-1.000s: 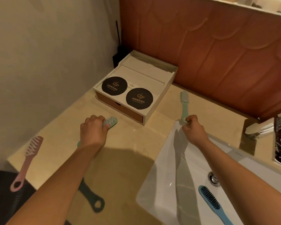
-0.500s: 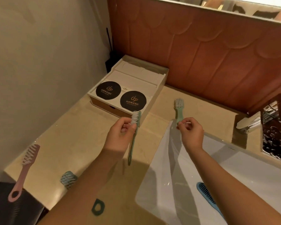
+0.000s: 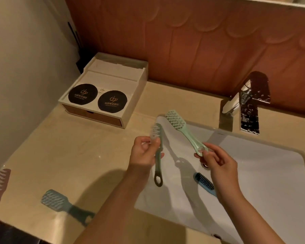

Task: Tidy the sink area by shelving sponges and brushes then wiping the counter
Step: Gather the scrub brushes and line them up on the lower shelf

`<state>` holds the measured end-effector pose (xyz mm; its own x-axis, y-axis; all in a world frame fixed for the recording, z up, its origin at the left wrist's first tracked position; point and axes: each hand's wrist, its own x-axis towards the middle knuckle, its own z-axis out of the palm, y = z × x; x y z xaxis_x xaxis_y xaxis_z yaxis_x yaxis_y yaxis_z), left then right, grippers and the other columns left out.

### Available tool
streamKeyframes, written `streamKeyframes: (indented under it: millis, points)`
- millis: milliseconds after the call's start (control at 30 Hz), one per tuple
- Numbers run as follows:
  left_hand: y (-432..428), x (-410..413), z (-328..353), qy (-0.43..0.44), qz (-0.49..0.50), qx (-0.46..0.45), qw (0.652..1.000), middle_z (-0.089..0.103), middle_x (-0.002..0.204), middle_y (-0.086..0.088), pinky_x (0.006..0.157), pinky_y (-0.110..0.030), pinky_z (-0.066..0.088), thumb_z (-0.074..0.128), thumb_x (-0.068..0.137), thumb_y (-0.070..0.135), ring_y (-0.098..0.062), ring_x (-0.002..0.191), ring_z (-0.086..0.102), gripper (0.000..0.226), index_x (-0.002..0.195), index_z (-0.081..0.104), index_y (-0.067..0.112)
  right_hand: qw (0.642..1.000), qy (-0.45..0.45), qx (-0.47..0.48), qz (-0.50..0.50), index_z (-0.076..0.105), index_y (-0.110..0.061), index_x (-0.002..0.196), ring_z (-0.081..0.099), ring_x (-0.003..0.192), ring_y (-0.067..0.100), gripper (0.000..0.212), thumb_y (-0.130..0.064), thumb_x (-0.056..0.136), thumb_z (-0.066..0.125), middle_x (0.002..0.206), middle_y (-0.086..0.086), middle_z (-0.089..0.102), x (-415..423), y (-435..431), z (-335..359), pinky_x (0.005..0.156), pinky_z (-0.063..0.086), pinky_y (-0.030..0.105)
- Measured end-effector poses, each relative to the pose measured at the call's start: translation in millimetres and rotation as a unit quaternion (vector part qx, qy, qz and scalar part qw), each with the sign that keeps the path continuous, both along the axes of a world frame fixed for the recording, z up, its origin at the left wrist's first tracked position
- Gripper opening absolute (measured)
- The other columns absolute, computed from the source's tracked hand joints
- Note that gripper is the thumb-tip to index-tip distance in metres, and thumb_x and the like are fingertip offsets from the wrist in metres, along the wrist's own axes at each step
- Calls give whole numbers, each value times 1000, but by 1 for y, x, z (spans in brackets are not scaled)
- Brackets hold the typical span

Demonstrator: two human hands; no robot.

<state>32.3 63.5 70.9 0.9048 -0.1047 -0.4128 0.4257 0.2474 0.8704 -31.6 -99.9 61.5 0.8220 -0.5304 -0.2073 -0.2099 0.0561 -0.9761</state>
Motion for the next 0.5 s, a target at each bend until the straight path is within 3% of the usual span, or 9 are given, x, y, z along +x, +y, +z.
streamKeyframes:
  millis: [100, 233, 300, 433, 500]
  points:
    - [-13, -8, -3, 49, 3, -37, 998, 59, 104, -9, 73, -27, 53, 53, 92, 11, -22, 96, 59, 22, 113, 47, 8, 1000, 7, 20, -12, 68, -22, 95, 70, 81, 16, 25, -4, 91, 52, 90, 4, 72, -16, -11, -7, 77, 57, 24]
    - [-31, -17, -7, 149, -18, -86, 985, 59, 100, -8, 72, -30, 50, 53, 92, 16, -23, 99, 57, 10, 98, 59, 10, 999, 29, 26, -37, 68, -18, 95, 67, 72, 7, 27, -3, 93, 46, 88, 0, 70, -34, -30, -11, 70, 54, 13]
    - [-43, -24, -10, 183, -34, -102, 977, 58, 100, -10, 69, -32, 50, 53, 92, 16, -24, 97, 57, 12, 100, 59, 9, 997, 41, 24, -58, 68, -19, 91, 65, 68, 7, 29, -3, 94, 44, 87, 0, 67, -48, -43, -11, 69, 54, 14]
    - [-66, -40, -10, 183, -63, -154, 969, 63, 112, -13, 73, -33, 51, 49, 93, 12, -22, 96, 63, 36, 127, 48, 3, 996, 53, 3, -74, 68, -20, 87, 59, 73, 13, 31, -4, 95, 42, 83, -2, 63, -71, -67, -8, 70, 54, 18]
    - [-75, -47, -8, 172, -96, -167, 966, 62, 116, -16, 73, -32, 54, 52, 91, 15, -24, 97, 65, 40, 130, 44, 5, 995, 64, -11, -76, 67, -18, 88, 56, 71, 15, 30, -4, 95, 42, 83, 1, 61, -81, -78, -8, 70, 52, 22]
